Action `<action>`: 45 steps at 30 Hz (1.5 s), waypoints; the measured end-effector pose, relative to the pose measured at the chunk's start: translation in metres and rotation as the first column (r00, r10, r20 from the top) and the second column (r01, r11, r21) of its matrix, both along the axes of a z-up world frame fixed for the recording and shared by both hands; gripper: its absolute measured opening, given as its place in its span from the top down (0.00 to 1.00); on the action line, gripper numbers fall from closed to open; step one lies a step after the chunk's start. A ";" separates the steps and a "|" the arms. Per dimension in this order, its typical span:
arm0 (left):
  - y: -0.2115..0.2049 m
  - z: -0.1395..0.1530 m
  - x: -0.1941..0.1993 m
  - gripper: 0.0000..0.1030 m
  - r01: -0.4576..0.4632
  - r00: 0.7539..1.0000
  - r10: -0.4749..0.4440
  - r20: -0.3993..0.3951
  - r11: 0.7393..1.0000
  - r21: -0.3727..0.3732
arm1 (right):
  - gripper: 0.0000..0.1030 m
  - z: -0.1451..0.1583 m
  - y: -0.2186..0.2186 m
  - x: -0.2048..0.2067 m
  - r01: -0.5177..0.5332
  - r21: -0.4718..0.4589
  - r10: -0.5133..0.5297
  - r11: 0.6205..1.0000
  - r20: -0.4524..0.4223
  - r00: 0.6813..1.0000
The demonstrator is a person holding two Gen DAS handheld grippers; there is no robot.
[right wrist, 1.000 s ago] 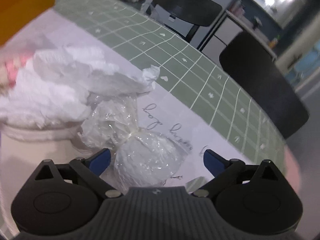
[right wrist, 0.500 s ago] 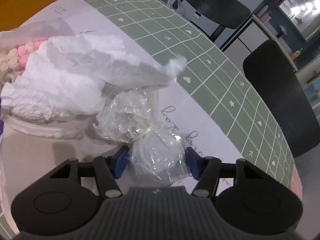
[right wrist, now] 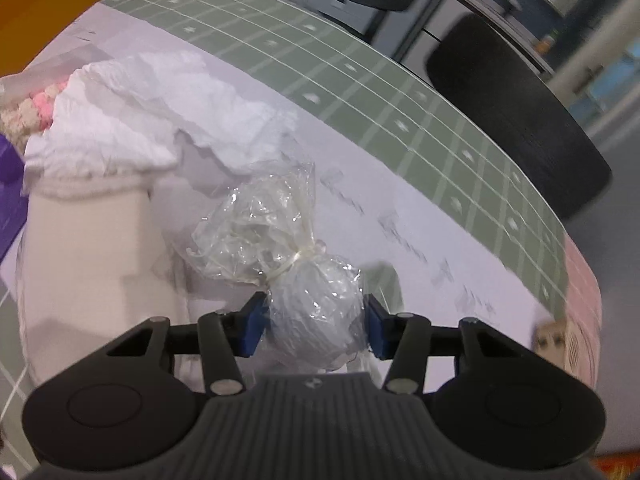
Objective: Organize soft objects
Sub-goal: 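Grasp the tied plastic bag of white tissue with the right tool, then lower the brown towel and plastic bag into the orange box and release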
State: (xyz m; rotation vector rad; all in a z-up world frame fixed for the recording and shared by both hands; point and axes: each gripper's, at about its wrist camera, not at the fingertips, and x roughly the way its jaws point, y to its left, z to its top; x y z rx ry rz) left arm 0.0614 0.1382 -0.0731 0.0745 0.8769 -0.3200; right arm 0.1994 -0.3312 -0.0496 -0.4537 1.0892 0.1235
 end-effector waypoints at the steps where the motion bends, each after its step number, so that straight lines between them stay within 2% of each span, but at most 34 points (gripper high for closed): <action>1: 0.002 0.001 -0.002 0.30 -0.006 1.000 0.006 0.003 1.000 0.000 | 0.51 0.002 -0.002 -0.006 0.013 -0.009 -0.013 1.000 0.002 1.000; 7: 0.012 0.008 -0.016 0.30 -0.016 1.000 0.016 0.026 1.000 0.002 | 0.51 0.022 -0.006 -0.060 0.041 -0.015 -0.041 0.999 0.006 0.999; 15: 0.025 0.023 -0.047 0.30 -0.009 0.998 0.009 0.060 1.000 -0.012 | 0.51 0.064 0.021 -0.135 0.016 0.006 -0.017 1.000 0.061 0.998; 19: 0.028 0.029 -0.062 0.30 0.006 0.997 -0.005 0.078 1.000 -0.017 | 0.51 0.080 0.040 -0.164 -0.031 0.013 0.030 0.999 0.064 0.998; 26: 0.025 0.030 -0.084 0.30 0.051 0.996 -0.050 0.075 0.999 -0.008 | 0.51 0.096 0.099 -0.217 -0.178 0.015 0.178 0.984 0.033 0.984; 30: 0.028 0.029 -0.096 0.30 0.060 0.995 -0.059 0.076 0.998 -0.010 | 0.51 0.086 0.137 -0.240 -0.282 0.023 0.283 0.959 -0.027 0.959; 38: 0.041 0.033 -0.110 0.30 0.045 0.995 -0.043 0.094 0.999 -0.018 | 0.51 0.062 0.212 -0.264 -0.458 0.077 0.464 0.886 -0.120 0.877; 42: 0.049 0.039 -0.113 0.30 0.038 0.993 -0.036 0.108 0.999 -0.017 | 0.51 0.059 0.247 -0.256 -0.517 0.109 0.528 0.849 -0.112 0.842; 45: 0.053 0.049 -0.110 0.30 0.041 0.991 -0.039 0.130 0.999 -0.009 | 0.51 0.065 0.273 -0.238 -0.557 0.115 0.566 0.823 -0.069 0.822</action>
